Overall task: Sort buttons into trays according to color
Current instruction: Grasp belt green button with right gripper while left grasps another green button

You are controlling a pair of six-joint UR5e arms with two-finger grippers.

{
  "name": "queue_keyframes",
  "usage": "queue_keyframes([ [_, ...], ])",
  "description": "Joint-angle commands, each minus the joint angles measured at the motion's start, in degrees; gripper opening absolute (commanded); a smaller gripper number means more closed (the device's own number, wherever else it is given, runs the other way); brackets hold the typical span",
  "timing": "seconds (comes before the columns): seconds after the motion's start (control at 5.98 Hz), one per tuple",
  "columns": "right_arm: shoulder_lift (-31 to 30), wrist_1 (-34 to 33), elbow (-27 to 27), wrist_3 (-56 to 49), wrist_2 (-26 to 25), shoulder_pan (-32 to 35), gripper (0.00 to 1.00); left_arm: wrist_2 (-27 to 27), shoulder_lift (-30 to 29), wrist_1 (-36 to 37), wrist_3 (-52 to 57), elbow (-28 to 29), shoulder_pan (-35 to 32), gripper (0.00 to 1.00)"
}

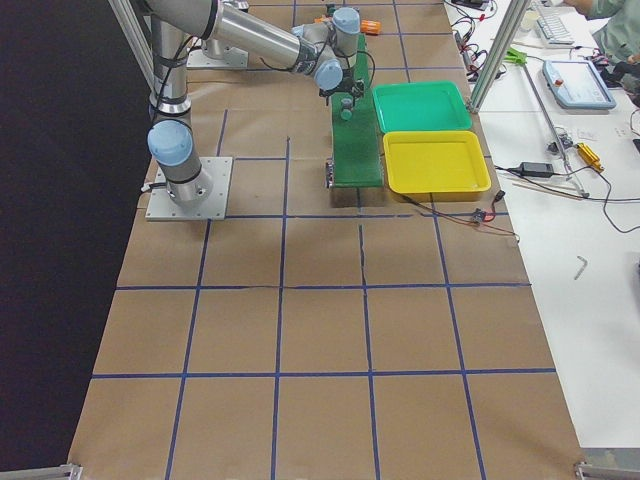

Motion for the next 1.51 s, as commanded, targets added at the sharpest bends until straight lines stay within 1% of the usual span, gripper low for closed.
queue_keyframes([
  [0.0, -0.13, 0.12, 0.19, -3.15, -3.08, -3.15, 0.73, 0.37, -0.64, 4.87, 17.67, -0.6, 1.32, 0.96],
  [0.17, -0.13, 0.3, 0.28, -3.41, -3.18, -4.39, 0.61, 0.03, -3.16, 7.44, 22.36, -0.51, 2.03, 0.96],
  [0.33, -0.13, 0.21, 0.36, -7.77, -3.26, -6.14, 0.59, -0.15, -5.45, 9.72, 27.72, -0.42, 2.03, 0.95],
  [0.5, -0.92, 0.39, 0.36, -8.59, -4.05, -7.64, 0.43, -1.2, -6.43, 11.31, 28.9, -0.34, 1.95, 0.92],
  [0.67, -1.19, 0.3, 0.36, -11.65, -6.14, -8.26, 0.29, -1.64, -6.7, 11.33, 29.87, -0.42, 1.94, 0.85],
  [0.84, -1.19, 0.3, 0.36, -12.72, -6.16, -9.49, 0.22, -1.56, -6.62, 11.33, 30.14, -0.34, 1.6, 0.63],
  [1.0, -1.36, 0.39, 0.36, -14.47, -6.25, -10.98, 0.18, -1.47, -6.1, 11.33, 30.14, -0.34, 1.59, 0.18],
  [1.17, -2.32, 0.82, 0.36, -14.58, -6.34, -11.52, 0.15, -1.64, -4.7, 11.24, 31.54, -0.42, 1.51, 0.01],
  [1.34, -5.12, 0.65, -0.51, -14.58, -9.21, -11.61, 0.15, -1.65, -3.21, 10.54, 33.2, -0.25, 1.16, 0.0],
])
